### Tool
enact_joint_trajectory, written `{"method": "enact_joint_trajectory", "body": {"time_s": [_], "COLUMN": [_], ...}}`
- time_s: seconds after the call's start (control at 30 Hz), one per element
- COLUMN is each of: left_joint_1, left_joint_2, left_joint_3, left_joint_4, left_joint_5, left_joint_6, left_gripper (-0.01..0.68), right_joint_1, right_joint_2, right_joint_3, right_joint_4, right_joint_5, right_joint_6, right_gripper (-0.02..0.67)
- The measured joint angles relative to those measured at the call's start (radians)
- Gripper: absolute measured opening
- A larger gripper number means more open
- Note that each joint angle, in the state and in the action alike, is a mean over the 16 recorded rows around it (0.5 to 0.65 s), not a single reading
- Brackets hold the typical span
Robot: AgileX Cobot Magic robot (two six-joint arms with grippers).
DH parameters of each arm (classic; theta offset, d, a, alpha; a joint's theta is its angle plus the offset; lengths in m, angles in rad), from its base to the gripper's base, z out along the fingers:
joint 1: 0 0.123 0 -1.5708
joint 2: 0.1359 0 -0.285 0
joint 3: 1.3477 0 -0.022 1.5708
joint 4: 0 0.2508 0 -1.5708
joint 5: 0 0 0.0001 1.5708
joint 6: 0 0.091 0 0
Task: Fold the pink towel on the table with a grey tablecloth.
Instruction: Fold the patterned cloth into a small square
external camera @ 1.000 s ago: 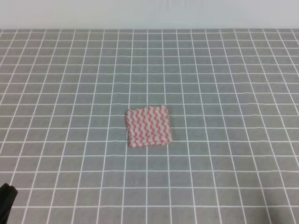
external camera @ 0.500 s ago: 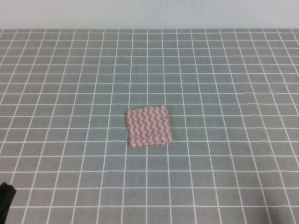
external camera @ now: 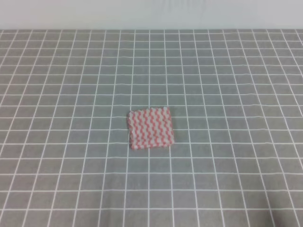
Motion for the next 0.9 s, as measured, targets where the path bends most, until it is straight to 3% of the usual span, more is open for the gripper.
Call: {"method": "enact_joint_trajectory", "body": {"time_s": [0.2,0.9], "left_joint_1": [0.038,0.040], "left_joint_2": [-0.001,-0.002], "left_joint_3": [-0.001,0.001], "left_joint_4": [0.110,0.126], "left_joint_5": [0.086,0.114], "left_joint_6": [-0.118,-0.119], "left_gripper": [-0.003,-0.003], "right_joint_1": [0.000,0.000], "right_joint_2": [0.001,0.001], "right_joint_3": [0.000,0.000], "right_joint_4": [0.000,0.000], "right_joint_5": [0.000,0.000], "right_joint_6": [0.000,0.000], "right_gripper": [-0.016,-0.016]}}
